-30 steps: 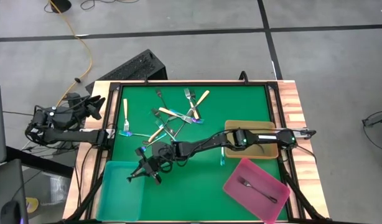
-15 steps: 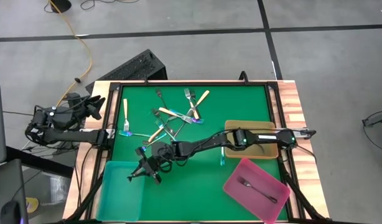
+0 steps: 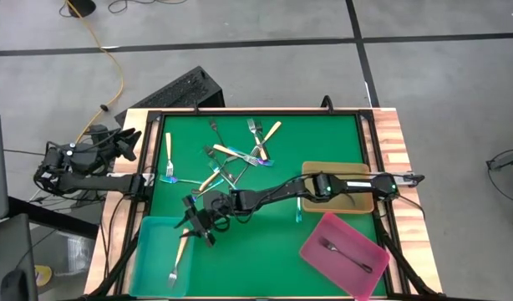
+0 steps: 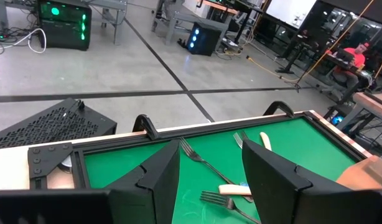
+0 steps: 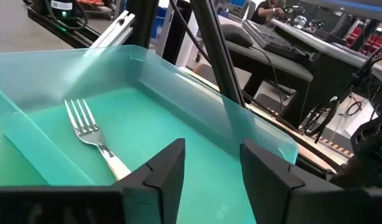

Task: Sort silverware by color (type)
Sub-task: Put the blue fork into the orange bin

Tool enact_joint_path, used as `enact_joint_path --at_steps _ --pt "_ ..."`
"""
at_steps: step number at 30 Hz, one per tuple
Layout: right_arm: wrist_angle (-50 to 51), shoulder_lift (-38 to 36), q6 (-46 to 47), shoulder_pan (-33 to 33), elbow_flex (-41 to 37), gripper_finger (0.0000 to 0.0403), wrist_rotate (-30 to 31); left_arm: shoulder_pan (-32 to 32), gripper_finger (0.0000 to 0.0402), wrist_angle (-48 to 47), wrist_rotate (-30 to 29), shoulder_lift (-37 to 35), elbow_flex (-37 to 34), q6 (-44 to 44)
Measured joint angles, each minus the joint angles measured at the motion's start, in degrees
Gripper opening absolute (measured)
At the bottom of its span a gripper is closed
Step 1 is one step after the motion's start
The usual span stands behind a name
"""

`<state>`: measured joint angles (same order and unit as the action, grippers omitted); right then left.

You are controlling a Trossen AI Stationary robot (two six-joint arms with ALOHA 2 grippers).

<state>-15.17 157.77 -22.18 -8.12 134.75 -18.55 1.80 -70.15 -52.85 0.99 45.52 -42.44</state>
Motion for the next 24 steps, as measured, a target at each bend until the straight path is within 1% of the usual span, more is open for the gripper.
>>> enact_joint_path --at_steps 2,6,8,11,15,20,22,24 --pt "-1.0 -0.4 1.0 0.0 0.0 0.0177 1.0 0.0 0.0158 0.0 0.0 0.0 0.0 0.0" --pt "0.4 -3.7 1.2 0.4 0.1 0.0176 2.0 0.0 0.0158 0.0 0.0 0.0 0.0 0.0" --pt "2.1 -5.9 1.3 0.8 0.1 0.0176 2.4 0.0 0.0158 0.0 0.0 0.0 0.0 0.0" --pt "6.9 -9.3 2.3 1.5 0.1 0.0176 5.4 0.0 0.0158 0.0 0.0 0.0 0.0 0.0" --pt "18.0 -14.4 2.2 2.9 0.1 0.0176 9.3 0.0 0.0158 0.0 0.0 0.0 0.0 0.0" --pt "34.8 -21.3 1.3 5.9 0.1 0.0176 12.6 0.0 0.0158 0.0 0.0 0.0 0.0 0.3" --pt "41.0 -23.6 1.3 7.1 0.1 0.0176 15.7 0.0 0.0158 0.1 0.0 0.0 0.0 0.8" --pt "48.0 -26.0 0.2 8.3 0.1 0.0176 19.9 0.0 0.0158 0.1 0.0 0.0 0.0 0.8"
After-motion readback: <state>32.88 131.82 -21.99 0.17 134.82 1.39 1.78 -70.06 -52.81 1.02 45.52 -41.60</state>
